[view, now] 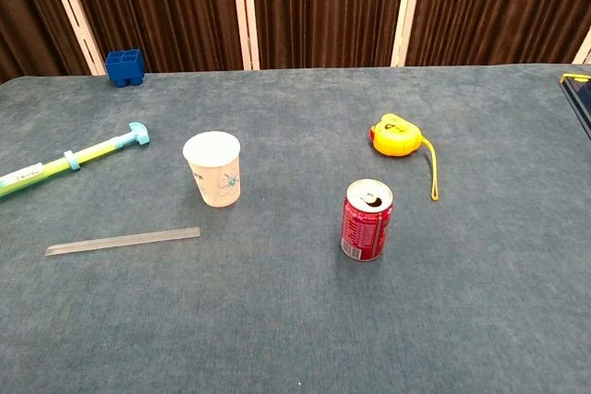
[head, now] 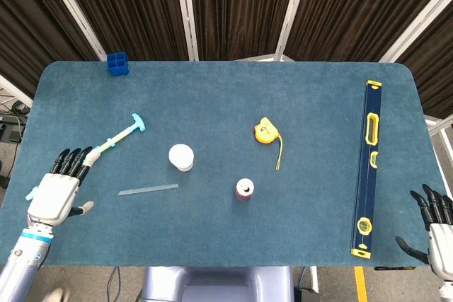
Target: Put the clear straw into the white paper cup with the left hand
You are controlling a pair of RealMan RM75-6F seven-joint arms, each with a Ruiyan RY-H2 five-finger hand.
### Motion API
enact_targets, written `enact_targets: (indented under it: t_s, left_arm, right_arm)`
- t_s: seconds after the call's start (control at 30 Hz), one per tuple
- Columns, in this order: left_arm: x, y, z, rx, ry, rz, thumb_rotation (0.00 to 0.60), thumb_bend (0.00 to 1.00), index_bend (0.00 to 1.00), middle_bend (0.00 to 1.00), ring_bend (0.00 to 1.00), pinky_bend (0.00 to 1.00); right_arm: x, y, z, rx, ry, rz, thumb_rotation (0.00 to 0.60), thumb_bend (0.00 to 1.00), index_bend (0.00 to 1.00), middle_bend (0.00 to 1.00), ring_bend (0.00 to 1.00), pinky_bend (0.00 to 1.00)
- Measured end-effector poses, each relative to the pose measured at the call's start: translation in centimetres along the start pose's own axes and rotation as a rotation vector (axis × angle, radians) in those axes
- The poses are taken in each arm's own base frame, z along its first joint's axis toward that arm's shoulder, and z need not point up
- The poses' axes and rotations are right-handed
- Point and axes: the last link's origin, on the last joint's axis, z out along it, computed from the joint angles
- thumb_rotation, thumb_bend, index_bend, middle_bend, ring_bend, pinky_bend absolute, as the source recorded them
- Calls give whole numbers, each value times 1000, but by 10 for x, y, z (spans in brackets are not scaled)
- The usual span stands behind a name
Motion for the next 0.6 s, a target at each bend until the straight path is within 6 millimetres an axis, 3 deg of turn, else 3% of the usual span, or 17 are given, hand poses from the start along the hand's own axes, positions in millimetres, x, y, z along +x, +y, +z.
enact_targets:
  t_s: [0.6]
  left_arm:
    - [-1, 2, -1, -1, -9, -2, 600, 0, 52, 0, 0, 0]
  right_arm:
    - [0, 0, 0, -2, 2, -1, 600, 147, 94, 0, 0, 0]
